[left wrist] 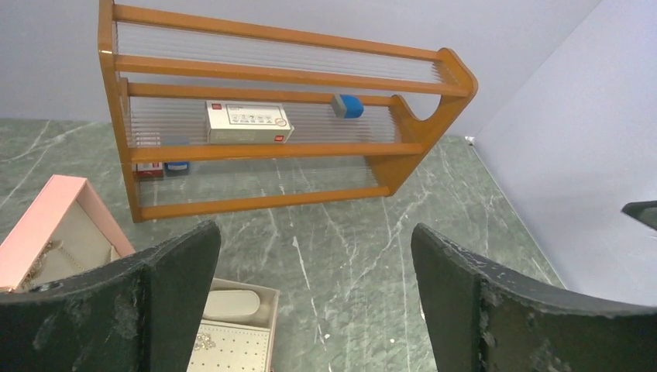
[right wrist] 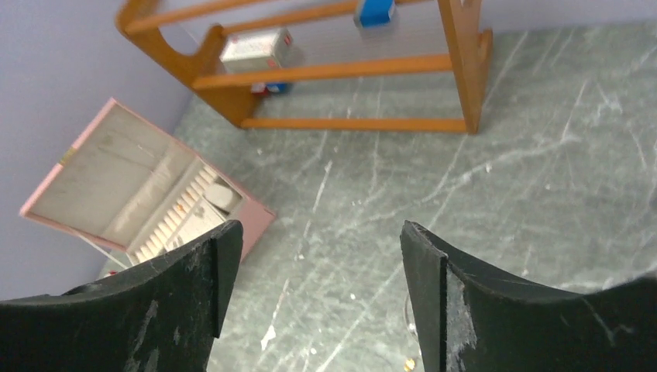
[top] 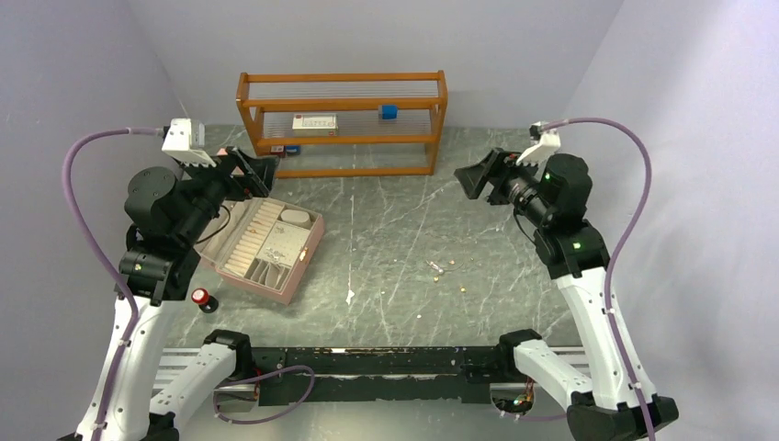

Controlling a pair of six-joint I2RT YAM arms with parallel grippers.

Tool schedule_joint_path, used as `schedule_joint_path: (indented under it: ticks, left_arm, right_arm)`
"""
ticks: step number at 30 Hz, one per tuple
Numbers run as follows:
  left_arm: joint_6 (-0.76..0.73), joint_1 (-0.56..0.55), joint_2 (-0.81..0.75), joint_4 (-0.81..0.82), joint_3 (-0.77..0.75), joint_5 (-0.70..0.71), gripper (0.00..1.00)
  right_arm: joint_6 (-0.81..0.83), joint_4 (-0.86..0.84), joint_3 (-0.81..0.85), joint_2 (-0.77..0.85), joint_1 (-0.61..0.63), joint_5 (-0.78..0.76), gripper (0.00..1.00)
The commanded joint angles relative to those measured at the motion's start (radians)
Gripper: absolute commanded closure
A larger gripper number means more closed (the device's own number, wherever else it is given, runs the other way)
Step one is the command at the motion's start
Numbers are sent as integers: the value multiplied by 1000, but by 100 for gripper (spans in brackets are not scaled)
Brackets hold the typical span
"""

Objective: Organize the mixed jewelry

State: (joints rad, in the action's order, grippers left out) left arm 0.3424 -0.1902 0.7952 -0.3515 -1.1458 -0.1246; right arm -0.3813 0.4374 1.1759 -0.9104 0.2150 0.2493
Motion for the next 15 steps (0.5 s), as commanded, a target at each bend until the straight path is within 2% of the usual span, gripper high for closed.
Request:
schedule_joint_path:
  ticks: [1, 4, 10, 15]
  left_arm:
    - [-12, 12, -15, -71, -6, 3, 2]
    - [-17, 13, -38, -134, 0, 1, 2]
    - [35, 14, -78, -226, 96, -118, 3]
    - [106, 14, -110, -232, 182, -146, 6]
  right_arm:
    - [-12, 16, -88, 10, -10, 57, 18]
    - [13, -6, -171, 17, -11, 134, 17]
    - [-27, -42, -298, 2, 29, 192, 17]
    - [-71, -101, -323, -108, 89, 212, 24]
